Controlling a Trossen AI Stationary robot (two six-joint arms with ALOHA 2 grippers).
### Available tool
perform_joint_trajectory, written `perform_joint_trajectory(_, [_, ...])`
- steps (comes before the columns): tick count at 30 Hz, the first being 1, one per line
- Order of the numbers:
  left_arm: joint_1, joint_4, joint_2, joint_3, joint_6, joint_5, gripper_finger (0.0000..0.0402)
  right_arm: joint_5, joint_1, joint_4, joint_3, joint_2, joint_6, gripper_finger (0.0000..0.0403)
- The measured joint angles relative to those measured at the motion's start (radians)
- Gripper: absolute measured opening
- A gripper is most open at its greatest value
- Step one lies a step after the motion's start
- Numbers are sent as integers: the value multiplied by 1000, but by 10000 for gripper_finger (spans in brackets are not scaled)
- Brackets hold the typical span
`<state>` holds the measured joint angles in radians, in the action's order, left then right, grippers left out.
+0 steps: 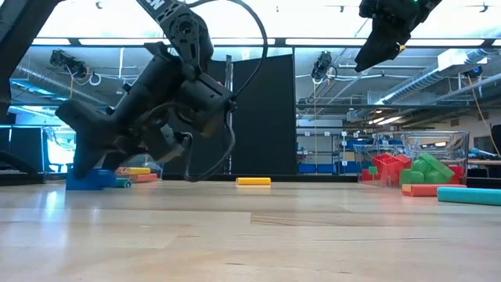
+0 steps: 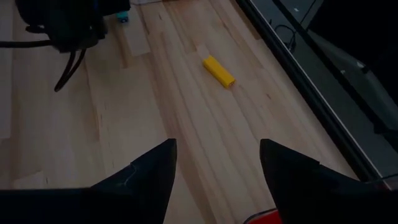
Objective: Sort blocks by size
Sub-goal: Put the blue 1 stud game piece into the bottom transparent bin
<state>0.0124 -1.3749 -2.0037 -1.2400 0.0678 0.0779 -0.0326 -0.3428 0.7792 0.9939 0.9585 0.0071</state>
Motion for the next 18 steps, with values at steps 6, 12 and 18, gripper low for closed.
perform_joint_trajectory(6, [-6, 78, 0, 0, -56, -103, 252, 0, 0, 0, 0, 0, -1, 243])
perform_joint_trajectory(12, [-19, 80, 0, 0, -71, -83, 252, 0, 0, 0, 0, 0, -8, 242])
perform_joint_trajectory(18, [-20, 41, 0, 0, -40, -14, 252, 0, 0, 0, 0, 0, -10, 243])
